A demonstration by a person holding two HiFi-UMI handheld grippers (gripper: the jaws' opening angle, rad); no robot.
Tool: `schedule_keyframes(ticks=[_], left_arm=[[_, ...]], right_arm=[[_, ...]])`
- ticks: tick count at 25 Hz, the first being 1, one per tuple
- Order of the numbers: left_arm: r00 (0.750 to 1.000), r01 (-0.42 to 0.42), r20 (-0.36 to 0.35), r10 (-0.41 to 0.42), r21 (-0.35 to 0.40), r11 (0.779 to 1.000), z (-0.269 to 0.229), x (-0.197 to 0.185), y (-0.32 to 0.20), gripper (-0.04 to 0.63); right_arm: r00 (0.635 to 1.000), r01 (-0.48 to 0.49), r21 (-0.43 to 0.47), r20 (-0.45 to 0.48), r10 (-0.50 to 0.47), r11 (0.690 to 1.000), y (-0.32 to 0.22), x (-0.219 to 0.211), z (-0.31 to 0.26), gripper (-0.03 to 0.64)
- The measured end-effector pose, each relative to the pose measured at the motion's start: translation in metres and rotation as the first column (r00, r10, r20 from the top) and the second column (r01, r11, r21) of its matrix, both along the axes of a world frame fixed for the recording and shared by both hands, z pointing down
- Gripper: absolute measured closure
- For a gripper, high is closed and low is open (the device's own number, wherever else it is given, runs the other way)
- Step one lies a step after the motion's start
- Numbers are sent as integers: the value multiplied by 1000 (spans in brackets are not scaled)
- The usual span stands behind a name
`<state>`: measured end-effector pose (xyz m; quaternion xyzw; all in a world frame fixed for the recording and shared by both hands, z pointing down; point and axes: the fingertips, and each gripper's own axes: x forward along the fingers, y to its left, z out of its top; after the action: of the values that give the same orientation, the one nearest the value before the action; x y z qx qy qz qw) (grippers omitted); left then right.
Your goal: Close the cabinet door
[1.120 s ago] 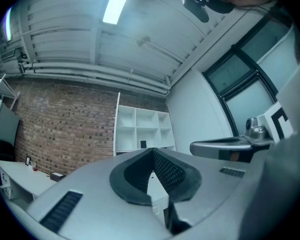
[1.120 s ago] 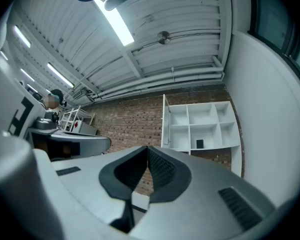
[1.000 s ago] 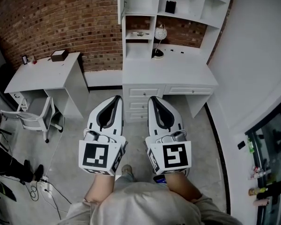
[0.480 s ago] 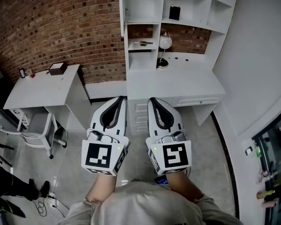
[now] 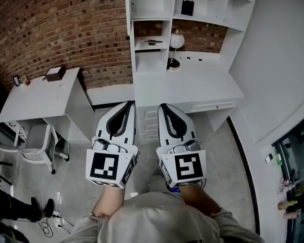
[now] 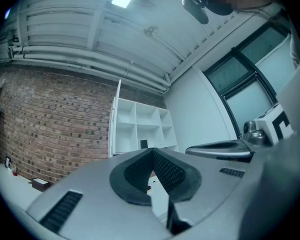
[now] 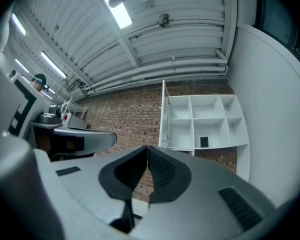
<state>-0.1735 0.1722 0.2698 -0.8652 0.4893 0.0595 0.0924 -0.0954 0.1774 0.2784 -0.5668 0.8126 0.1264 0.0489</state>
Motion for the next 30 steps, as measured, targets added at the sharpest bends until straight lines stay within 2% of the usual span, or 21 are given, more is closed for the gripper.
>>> schedule_keyframes(ticks=[14, 30], left_arm=[[1000, 1, 2, -1, -3, 1000, 5, -3, -87, 589], [996, 92, 4, -93, 25, 995, -11, 0, -249, 589]], right_arm=[[1000, 27, 11, 1, -27, 1000, -92, -11, 3, 597], [993, 119, 9, -6, -119, 993, -263, -10, -8, 597]])
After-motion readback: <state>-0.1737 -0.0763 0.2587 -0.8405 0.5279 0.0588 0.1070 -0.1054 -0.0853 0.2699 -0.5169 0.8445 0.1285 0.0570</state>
